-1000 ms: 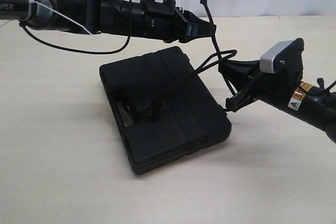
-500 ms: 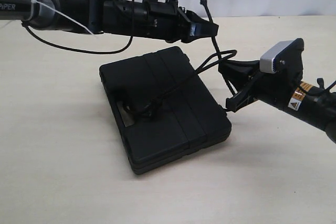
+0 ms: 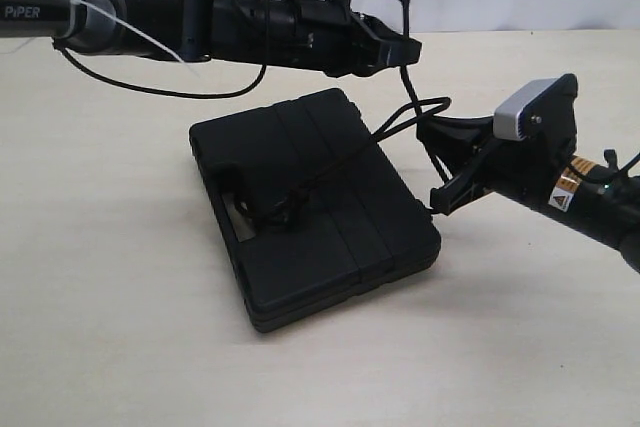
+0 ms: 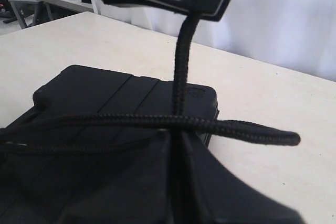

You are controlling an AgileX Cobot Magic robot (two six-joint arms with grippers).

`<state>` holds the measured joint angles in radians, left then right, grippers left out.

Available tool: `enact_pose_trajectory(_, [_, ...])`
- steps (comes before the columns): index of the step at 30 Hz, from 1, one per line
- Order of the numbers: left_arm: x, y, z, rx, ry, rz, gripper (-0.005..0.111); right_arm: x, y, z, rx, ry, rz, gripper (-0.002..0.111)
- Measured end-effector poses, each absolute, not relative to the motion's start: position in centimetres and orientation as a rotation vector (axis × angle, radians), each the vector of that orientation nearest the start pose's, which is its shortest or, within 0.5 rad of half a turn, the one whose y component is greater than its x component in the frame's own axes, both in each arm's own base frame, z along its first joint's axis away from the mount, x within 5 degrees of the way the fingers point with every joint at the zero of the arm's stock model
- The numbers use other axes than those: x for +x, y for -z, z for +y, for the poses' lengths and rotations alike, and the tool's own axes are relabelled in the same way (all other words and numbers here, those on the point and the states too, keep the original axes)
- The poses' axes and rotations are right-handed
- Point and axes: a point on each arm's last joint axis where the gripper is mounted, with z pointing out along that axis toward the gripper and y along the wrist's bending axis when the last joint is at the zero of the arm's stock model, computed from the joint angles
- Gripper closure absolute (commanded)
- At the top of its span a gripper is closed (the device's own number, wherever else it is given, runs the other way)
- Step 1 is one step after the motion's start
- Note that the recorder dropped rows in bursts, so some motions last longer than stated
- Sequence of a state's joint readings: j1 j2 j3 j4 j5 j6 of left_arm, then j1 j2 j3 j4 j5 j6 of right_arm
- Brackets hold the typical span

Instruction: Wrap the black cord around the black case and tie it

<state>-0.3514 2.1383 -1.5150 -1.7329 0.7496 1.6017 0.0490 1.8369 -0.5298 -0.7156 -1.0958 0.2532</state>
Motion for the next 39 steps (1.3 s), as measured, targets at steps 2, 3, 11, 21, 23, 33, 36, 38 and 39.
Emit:
enact_pose_trajectory(2, [42.3,-21.0,-22.2,0.675,1.092,1.869,0.107,28.7,-13.9,6.7,-0.589,-0.508,1.705,0.098])
enact_pose_trajectory(3, [42.3,-21.2,-22.3,0.68,1.099,1.86,0.107,28.7,-13.9,6.7,-0.589,-0.508,1.705,0.094])
enact_pose_trajectory(11, [42.6,-21.6,-22.2,0.677,1.091,1.848,0.107,28.7,-13.9,6.1,-0.571,-0.439,1.814,0.056])
enact_pose_trajectory(21, [42.7,-23.6,-21.0,0.657,1.062,1.812,0.107,27.6,-18.8,4.9,-0.51,-0.284,1.855,0.057])
enact_pose_trajectory(23, [42.7,-23.7,-21.0,0.659,1.063,1.809,0.107,27.4,-19.5,5.2,-0.492,-0.338,1.818,0.057])
enact_pose_trajectory(33, [41.8,-24.1,-21.8,0.721,1.158,1.765,0.107,28.3,-17.3,6.1,-0.45,-0.512,1.763,0.057])
enact_pose_trajectory(36, [41.8,-24.1,-21.9,0.726,1.162,1.761,0.107,28.8,-16.0,6.0,-0.432,-0.505,1.774,0.057])
enact_pose_trajectory(38, [41.8,-24.1,-21.9,0.726,1.163,1.761,0.107,28.9,-15.4,6.2,-0.452,-0.516,1.749,0.057])
enact_pose_trajectory(39, [41.8,-24.1,-21.9,0.726,1.163,1.761,0.107,28.9,-15.3,6.3,-0.463,-0.521,1.733,0.057])
